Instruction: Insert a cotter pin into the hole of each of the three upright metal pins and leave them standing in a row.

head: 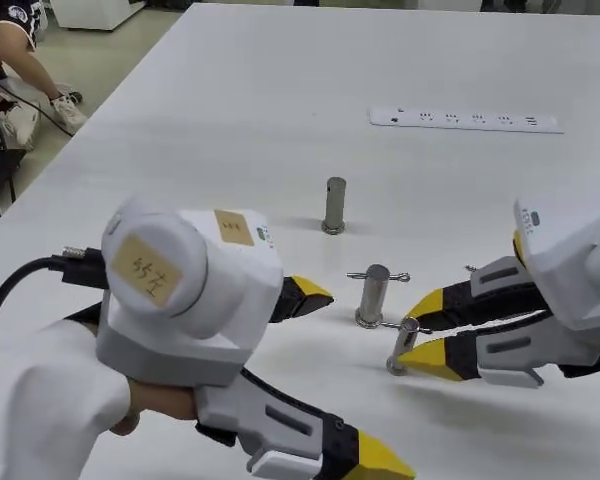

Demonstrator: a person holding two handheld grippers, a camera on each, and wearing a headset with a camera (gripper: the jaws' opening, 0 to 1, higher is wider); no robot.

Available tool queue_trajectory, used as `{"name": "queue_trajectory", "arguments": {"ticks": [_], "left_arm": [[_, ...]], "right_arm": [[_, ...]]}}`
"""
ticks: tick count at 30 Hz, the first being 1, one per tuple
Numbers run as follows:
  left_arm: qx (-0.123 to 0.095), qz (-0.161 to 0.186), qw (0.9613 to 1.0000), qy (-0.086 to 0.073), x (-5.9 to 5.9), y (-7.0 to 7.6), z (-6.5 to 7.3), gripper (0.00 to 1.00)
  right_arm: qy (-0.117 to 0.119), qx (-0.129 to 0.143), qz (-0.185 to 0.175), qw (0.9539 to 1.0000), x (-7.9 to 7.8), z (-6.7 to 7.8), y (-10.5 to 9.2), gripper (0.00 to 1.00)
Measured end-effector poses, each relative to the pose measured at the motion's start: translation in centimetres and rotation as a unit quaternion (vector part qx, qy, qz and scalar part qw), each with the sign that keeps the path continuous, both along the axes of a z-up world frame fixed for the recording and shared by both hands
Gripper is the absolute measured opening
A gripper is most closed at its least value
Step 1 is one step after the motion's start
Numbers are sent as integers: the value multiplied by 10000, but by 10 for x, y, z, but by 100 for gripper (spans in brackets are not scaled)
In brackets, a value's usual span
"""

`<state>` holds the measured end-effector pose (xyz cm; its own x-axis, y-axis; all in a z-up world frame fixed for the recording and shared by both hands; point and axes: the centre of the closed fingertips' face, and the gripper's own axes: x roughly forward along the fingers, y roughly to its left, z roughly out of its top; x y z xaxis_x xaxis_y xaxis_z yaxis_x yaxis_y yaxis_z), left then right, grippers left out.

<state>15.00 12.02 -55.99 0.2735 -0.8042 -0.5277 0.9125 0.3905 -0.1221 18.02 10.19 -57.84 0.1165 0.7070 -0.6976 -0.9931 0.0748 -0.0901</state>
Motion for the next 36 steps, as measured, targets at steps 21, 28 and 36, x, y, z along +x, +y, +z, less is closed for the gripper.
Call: {"name": "queue_trajectory", "arguments": {"ticks": [21, 28, 36], "left_arm": [[-61, 414, 9988, 258, 3, 8, -7, 81], [-339, 633, 9969, 311, 9, 11, 2, 78], [-294, 750, 9963, 309, 13, 17, 3, 77]], "right_arm": [[131, 247, -80, 9996, 8, 13, -13, 4], [17, 161, -201, 9997, 30, 16, -39, 4], [29, 114, -261, 9996, 40, 9, -52, 4]]}}
